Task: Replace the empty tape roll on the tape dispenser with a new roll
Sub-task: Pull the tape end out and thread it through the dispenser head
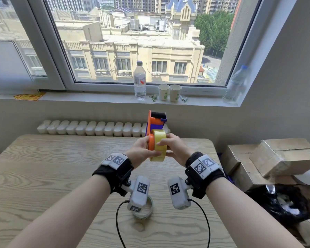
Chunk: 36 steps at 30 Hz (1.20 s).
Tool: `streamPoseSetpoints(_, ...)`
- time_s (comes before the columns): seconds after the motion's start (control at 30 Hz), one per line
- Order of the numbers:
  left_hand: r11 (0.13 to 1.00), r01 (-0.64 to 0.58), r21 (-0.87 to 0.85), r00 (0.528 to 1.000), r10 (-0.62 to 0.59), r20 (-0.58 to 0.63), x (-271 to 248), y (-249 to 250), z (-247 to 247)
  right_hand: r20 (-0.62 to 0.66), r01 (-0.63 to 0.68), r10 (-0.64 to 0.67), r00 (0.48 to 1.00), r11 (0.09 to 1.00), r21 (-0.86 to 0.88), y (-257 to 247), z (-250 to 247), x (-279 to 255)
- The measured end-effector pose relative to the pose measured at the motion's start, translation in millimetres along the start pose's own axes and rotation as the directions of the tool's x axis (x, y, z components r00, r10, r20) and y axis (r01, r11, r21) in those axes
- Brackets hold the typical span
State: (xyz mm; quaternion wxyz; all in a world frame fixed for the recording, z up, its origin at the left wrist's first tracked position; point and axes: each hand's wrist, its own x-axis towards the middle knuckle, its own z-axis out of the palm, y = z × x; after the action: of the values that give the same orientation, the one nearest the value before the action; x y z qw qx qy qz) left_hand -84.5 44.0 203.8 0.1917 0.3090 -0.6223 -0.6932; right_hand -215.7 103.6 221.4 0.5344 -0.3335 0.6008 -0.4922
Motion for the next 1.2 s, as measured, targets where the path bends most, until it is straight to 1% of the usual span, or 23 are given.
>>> streamPoseSetpoints(0.13, 1.0, -0.006, -0.007, 1.0, 0.006, 0.004, -1.6, -0.8, -1.3, 0.016, -0.004, 0.003, 1.0, 1.0, 0.009, 0.2, 1.9, 0.2)
streamPoseSetpoints(0.3, 1.0, -0.025, -0.004, 0.999, 0.025, 0.022, -2.9, -1.0, -2.6, -0.008, -0.003, 0.003, 1.0, 1.0, -0.013, 5.3, 4.9, 1.7)
streamPoseSetpoints(0.4, 0.999, -0.027, -0.032, 0.999, 0.028, 0.036, -2.6, 0.8, -6.5, 0.013, 0.027, -0.028, 1.0, 0.999, 0.047, 7.8, 3.0, 0.4)
streamPoseSetpoints(0.5, 0.998, -0.029, -0.048, 0.998, 0.031, 0.048, -3.1, 1.0, -9.6, 0.02, 0.061, -0.062, 0.998, 0.997, 0.053, 9.4, 2.9, -0.2)
streamPoseSetpoints(0.67, 0.996, -0.053, -0.069, 0.994, 0.059, 0.093, -5.9, -2.0, -7.4, -0.071, 0.062, -0.061, 0.996, 0.998, 0.005, 12.8, 3.9, 3.6)
streamPoseSetpoints(0.77, 0.995, -0.065, -0.081, 0.993, 0.073, 0.092, -6.5, -3.4, -1.8, -0.132, 0.036, -0.036, 0.991, 0.999, 0.0, 13.6, 5.0, 6.4)
streamPoseSetpoints(0.83, 0.995, -0.065, -0.071, 0.994, 0.071, 0.084, -6.4, -3.3, 0.6, -0.151, 0.025, -0.023, 0.988, 1.0, 0.009, 12.9, 5.6, 7.5)
streamPoseSetpoints(1.03, 0.999, -0.046, 0.017, 0.996, 0.044, 0.077, -6.9, -4.6, 4.3, -0.091, 0.006, -0.002, 0.996, 0.999, 0.042, 11.6, 2.5, 1.3)
streamPoseSetpoints(1.2, 0.999, -0.038, 0.032, 0.995, 0.035, 0.093, -7.7, -8.8, 8.2, -0.041, -0.006, 0.008, 0.999, 0.999, 0.052, 14.3, -4.1, -4.9)
